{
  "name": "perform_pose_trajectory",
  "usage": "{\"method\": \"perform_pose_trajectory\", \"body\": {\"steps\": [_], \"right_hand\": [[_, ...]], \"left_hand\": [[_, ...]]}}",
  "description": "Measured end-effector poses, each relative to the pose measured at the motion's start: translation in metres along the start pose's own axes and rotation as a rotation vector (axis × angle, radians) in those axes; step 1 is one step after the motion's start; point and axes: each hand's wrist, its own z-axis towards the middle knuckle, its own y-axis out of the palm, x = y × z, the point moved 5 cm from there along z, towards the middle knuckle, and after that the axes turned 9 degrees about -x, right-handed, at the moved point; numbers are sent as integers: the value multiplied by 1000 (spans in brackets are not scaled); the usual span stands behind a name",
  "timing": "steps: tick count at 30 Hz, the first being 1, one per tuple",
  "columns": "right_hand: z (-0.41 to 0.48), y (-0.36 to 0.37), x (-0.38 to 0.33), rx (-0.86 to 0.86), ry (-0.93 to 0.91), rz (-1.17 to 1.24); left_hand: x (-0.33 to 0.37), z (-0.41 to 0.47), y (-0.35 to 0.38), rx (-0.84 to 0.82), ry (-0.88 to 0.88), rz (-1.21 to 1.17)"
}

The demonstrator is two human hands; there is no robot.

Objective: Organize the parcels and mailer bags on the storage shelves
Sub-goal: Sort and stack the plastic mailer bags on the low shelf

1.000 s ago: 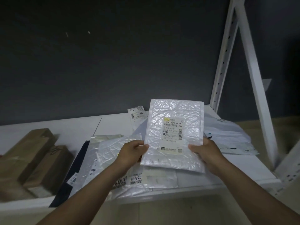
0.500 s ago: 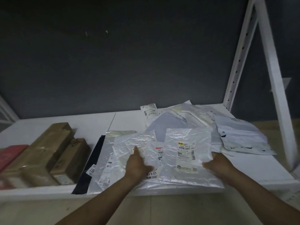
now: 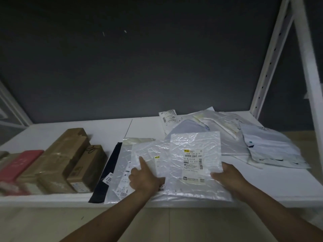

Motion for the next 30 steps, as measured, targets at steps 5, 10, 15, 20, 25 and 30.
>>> {"method": "perform_pose_trajectory", "body": {"steps": [5, 10, 15, 20, 25, 30], "right_hand": [[6, 8, 0, -14, 9, -18], [10, 7, 3, 5, 26, 41], [12, 2, 0, 17, 42, 116], [11, 26, -19, -18, -38, -76], [22, 45, -30, 57, -21, -311], [23, 41, -36, 175, -60, -500]], "left_hand": [[-6, 6, -3, -84, 14, -122], [1, 7, -6, -87, 195, -381], [4, 7, -48, -5, 291, -664], [0, 4, -99, 332, 441, -686], [3, -14, -116, 554, 511, -756], [4, -6, -106, 435, 525, -984]]}}
